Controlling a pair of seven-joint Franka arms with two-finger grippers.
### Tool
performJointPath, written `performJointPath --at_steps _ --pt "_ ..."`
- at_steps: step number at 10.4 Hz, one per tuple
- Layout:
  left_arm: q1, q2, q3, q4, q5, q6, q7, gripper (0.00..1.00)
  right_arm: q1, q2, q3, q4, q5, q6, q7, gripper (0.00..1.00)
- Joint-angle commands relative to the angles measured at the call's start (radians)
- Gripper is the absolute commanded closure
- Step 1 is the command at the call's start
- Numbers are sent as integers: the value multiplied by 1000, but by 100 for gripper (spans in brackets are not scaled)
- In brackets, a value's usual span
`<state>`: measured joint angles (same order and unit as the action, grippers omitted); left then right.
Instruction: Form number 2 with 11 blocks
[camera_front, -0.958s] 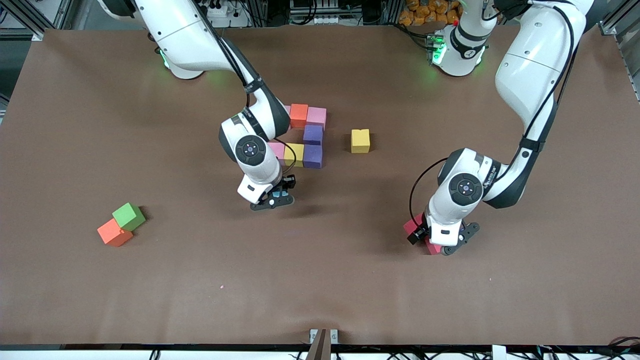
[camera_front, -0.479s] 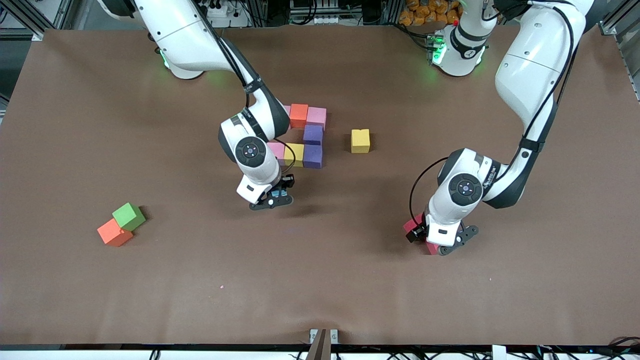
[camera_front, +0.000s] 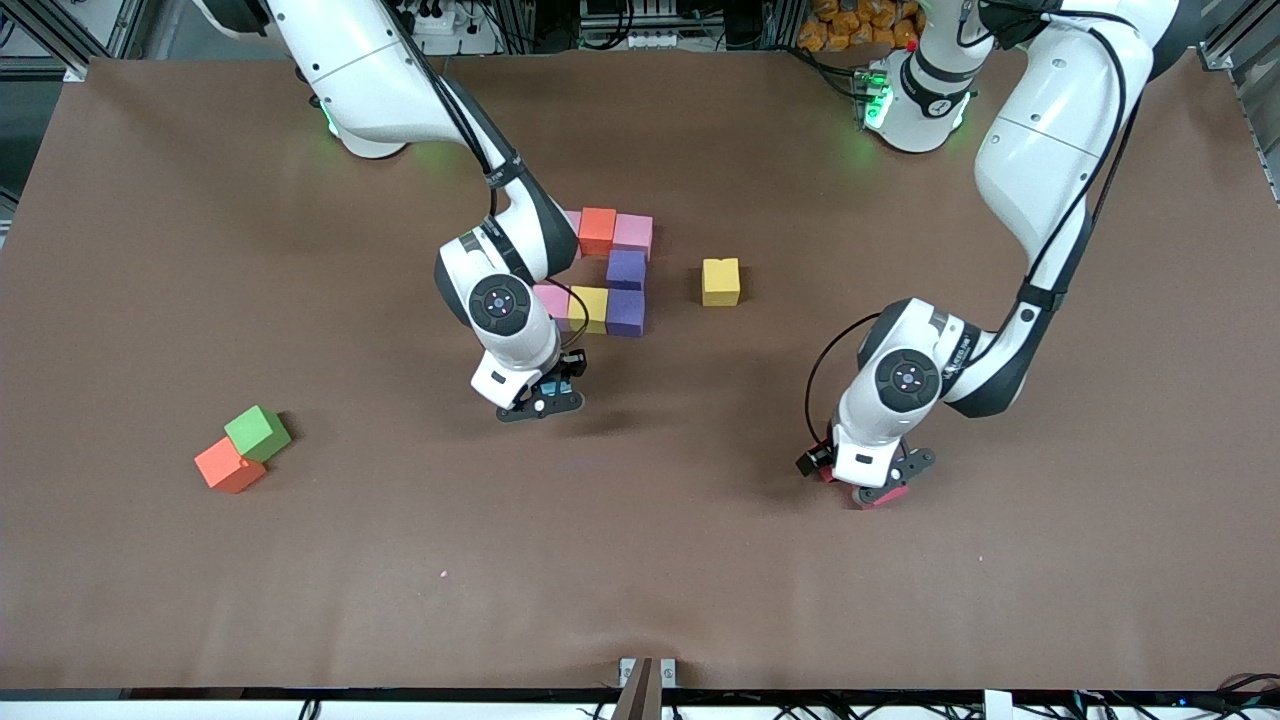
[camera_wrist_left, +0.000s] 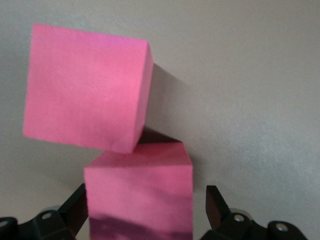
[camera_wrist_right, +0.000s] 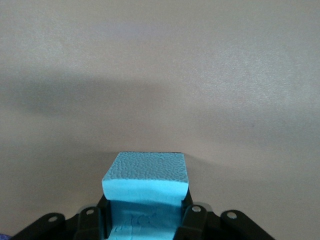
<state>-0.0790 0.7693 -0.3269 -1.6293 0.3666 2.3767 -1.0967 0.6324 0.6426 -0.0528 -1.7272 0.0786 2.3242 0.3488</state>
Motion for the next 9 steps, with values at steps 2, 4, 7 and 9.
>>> performJointPath --at_steps 2,4,7,9 --pt "4 -1 -1 2 15 -4 17 0 -13 8 5 9 -26 -17 16 79" --pt "10 -1 -1 2 15 -2 35 0 -11 8 5 9 -26 -17 24 1" --pt "12 -1 -1 3 14 -2 50 0 -11 -72 -5 18 -8 -89 50 0" --pt "16 -1 -1 3 11 -4 51 42 -16 -159 -30 52 -22 -218 -3 0"
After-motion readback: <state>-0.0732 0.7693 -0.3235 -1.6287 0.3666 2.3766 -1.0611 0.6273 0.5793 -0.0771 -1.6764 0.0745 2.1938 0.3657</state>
